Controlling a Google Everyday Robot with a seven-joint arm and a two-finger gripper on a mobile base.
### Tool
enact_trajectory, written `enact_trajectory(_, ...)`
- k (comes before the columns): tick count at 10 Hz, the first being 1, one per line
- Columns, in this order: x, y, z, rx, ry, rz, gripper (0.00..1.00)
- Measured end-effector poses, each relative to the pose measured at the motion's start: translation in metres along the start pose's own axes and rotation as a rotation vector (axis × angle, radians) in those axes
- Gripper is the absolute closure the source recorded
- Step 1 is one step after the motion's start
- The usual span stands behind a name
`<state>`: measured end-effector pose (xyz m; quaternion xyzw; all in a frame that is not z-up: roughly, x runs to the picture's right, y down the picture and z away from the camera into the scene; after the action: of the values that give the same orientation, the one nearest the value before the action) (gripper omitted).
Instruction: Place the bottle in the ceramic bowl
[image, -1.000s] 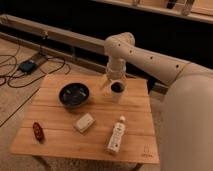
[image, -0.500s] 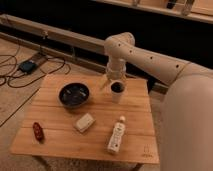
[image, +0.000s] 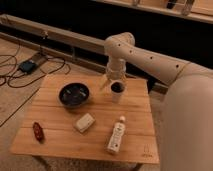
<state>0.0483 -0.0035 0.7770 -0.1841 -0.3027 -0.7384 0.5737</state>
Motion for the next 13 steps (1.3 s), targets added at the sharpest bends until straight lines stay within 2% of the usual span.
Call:
enact_trajectory(1, -0.001, 0.001, 0.001, -0.003, -0.001, -0.001, 0.2)
enact_trajectory(3, -0.007, 0.014, 0.003, -0.039, 0.006, 0.014, 0.2)
enact_trajectory(5, -0.032, 0.041, 0.006, -0.092, 0.019, 0.065, 0.2)
enact_trajectory(7, -0.064, 0.058, 0.012, -0.118, 0.015, 0.127, 0.2)
enact_trajectory(9, -0.101, 0.063, 0.023, -0.115, -0.003, 0.213, 0.2)
enact_trajectory(10, -0.12, 0.058, 0.032, -0.101, -0.017, 0.264, 0.2)
enact_trajectory(11, -0.133, 0.051, 0.043, -0.089, -0.024, 0.301, 0.2)
enact_trajectory(13, -0.141, 0.037, 0.067, -0.069, -0.023, 0.343, 0.2)
